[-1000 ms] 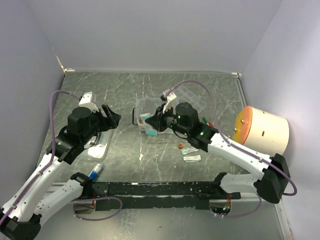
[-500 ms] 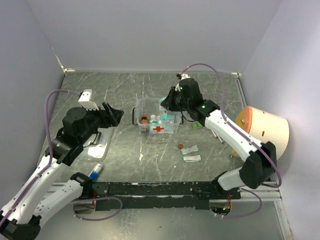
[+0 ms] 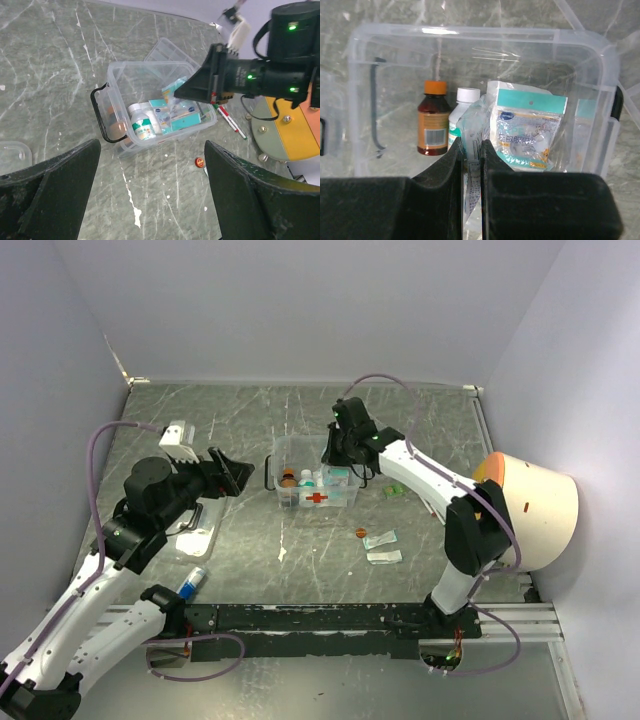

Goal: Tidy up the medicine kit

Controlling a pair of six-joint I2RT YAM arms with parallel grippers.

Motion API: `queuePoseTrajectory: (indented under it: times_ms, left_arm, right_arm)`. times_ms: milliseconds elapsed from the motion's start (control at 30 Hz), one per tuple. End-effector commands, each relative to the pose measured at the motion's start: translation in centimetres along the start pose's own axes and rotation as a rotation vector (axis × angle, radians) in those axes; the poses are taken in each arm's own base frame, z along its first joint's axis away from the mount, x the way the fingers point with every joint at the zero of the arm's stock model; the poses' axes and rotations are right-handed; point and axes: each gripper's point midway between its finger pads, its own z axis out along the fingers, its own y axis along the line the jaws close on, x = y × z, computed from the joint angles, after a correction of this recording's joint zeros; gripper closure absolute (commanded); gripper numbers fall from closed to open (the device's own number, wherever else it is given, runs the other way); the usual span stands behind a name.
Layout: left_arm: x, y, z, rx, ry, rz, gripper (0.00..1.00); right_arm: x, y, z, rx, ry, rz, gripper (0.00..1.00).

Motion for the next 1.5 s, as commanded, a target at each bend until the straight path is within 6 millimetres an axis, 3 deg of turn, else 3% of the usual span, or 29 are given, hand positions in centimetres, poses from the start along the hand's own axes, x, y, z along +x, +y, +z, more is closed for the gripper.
queuePoseTrajectory:
  times_ms: [0, 500, 700, 1000, 1233, 1467]
  left_arm:
    - [-0.7, -0.6, 0.1, 0.036, -0.030, -0.009, 0.04]
    - [-0.4, -0.1, 0.7, 0.016, -0.024, -0.010, 0.05]
    - [-0.4, 0.0, 0.7, 0.010, -0.023, -0.007, 0.06]
    - [-0.5, 0.1, 0.6, 0.000, -0.027, -0.006, 0.06]
    - [-0.7, 0.2, 0.5, -0.007, -0.035, -0.005, 0.05]
    - [-0.6, 0.3, 0.6, -0.010, -0.032, -0.005, 0.05]
  right_arm:
    - [1.1, 0.1, 1.9, -0.020, 0.054, -0.018, 1.00]
    - [4.7, -0.4, 4.2, -0.043, 0.143, 0.033, 1.00]
    - [5.3, -1.6, 4.4, 0.012, 0.156, 0.021, 0.91]
    - [4.0, -3.4, 2.7, 0.119, 0.111, -0.007, 0.70]
    - [2.4, -4.4, 1.2, 0.194, 0.057, -0.029, 0.67]
    - [2.4, -3.7, 1.6, 0.206, 0.057, -0.091, 0.67]
